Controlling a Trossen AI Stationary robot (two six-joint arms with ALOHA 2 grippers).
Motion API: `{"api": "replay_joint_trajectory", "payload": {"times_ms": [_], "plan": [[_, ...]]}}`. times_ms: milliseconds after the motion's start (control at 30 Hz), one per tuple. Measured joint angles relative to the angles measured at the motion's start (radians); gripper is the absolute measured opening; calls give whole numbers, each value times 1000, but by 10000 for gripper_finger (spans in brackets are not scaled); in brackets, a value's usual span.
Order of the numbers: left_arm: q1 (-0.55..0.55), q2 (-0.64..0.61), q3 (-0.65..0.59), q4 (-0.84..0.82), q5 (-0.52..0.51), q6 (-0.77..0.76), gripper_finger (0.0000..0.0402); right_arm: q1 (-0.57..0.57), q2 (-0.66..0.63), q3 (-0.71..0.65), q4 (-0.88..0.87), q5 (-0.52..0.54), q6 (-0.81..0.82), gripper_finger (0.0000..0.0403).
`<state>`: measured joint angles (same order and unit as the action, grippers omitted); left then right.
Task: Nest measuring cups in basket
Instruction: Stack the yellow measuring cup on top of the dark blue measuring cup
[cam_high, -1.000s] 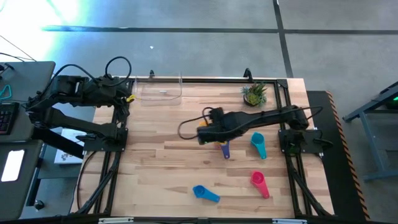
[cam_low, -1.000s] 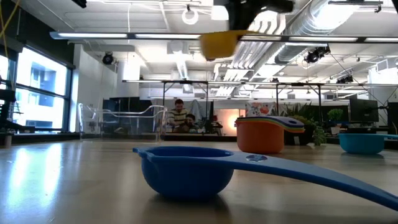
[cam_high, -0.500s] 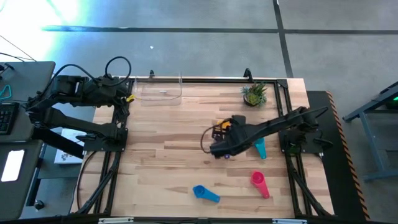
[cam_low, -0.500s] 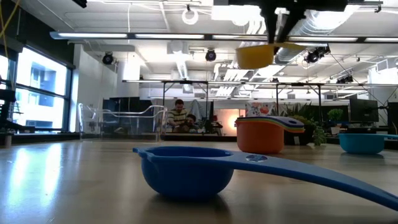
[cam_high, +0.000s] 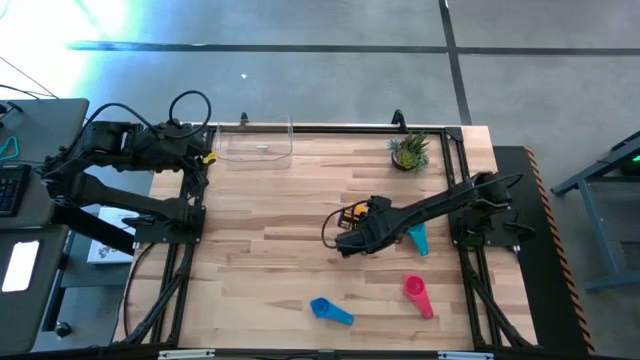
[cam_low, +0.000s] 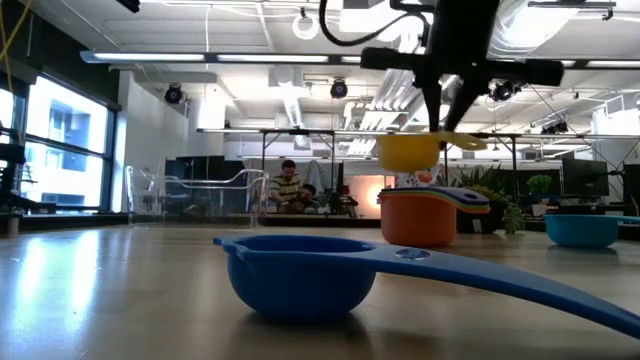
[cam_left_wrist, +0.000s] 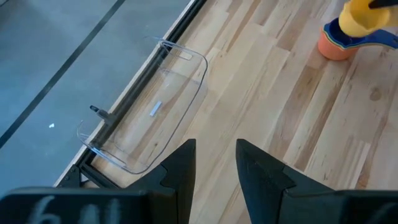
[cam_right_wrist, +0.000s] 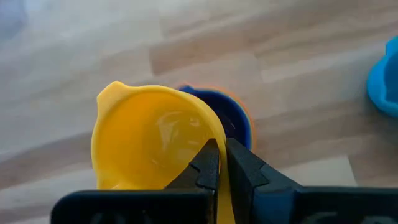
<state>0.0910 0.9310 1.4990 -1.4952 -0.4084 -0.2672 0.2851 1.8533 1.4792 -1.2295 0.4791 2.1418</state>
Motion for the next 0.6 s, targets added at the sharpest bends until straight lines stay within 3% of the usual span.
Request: {"api": "replay_joint_trajectory", "payload": {"times_ms": [600], "plan": [[0,0,0,0,0,9,103,-54,-1,-43,47,-80,-71,5]]}}
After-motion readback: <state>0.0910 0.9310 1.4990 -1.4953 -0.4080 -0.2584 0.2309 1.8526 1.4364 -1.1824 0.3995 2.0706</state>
